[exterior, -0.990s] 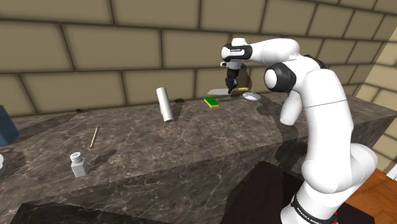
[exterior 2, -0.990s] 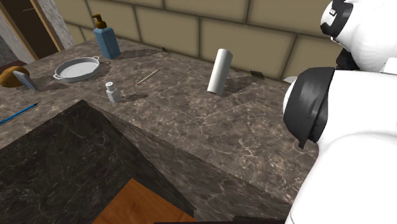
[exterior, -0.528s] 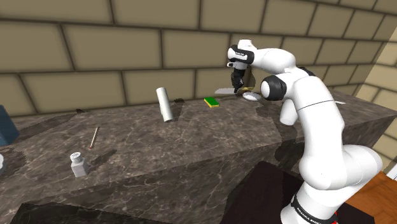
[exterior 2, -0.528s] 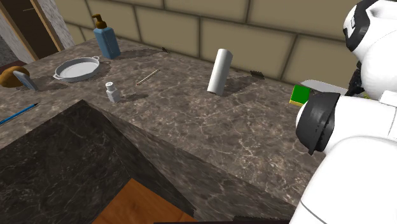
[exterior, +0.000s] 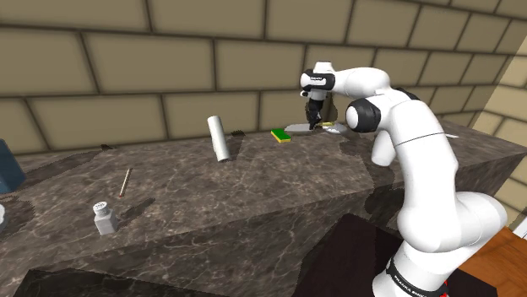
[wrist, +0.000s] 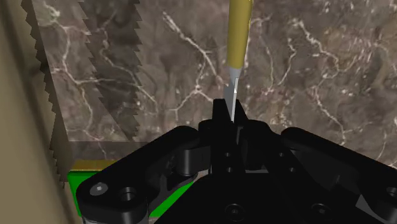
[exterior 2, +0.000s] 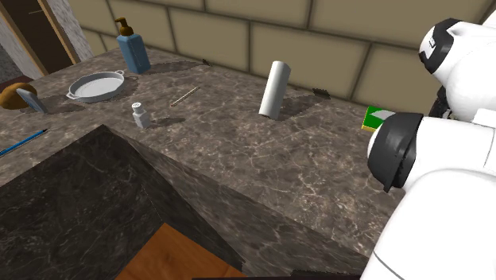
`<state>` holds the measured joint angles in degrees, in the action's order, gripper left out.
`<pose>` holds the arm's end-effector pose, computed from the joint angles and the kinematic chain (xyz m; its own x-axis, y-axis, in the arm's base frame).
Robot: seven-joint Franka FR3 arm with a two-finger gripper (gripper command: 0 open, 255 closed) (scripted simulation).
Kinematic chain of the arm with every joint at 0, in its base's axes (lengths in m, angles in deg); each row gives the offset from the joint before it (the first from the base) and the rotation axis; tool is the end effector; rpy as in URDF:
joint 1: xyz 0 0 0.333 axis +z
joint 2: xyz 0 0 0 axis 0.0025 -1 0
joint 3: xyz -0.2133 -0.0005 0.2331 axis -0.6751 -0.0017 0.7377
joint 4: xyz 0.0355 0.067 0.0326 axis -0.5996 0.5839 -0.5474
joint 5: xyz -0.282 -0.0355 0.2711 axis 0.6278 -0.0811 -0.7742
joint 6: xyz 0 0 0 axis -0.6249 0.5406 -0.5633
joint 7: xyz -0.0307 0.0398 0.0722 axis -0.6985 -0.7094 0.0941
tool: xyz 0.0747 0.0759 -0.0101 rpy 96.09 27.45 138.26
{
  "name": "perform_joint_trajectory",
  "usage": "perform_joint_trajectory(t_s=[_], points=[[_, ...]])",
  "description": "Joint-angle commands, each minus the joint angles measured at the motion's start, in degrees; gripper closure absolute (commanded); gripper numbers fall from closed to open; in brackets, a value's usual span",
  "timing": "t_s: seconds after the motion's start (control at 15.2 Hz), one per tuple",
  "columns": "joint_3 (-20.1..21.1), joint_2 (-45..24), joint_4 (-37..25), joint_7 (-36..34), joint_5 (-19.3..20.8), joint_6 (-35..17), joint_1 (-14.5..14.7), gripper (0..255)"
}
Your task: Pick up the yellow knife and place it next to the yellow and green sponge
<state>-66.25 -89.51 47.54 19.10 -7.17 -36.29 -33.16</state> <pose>0.5924 -0.4855 0.3974 0.5121 0.8586 0.0224 0.8589 -0.5122 -0.0020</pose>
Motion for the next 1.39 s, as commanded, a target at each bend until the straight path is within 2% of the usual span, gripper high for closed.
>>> perform_joint_trajectory(t_s=[0.0,0.53,1.06,1.12,1.32], points=[[0.02,-0.21,1.24,0.15,-0.06,-1.48,0.07,255],[0.14,-0.82,6.41,0.61,-0.31,-7.19,0.51,255],[0.15,-0.88,6.63,0.63,-0.33,-7.47,0.53,255],[0.15,-0.88,6.63,0.63,-0.33,-7.47,0.53,0],[0.15,-0.89,6.63,0.63,-0.33,-7.47,0.53,0]])
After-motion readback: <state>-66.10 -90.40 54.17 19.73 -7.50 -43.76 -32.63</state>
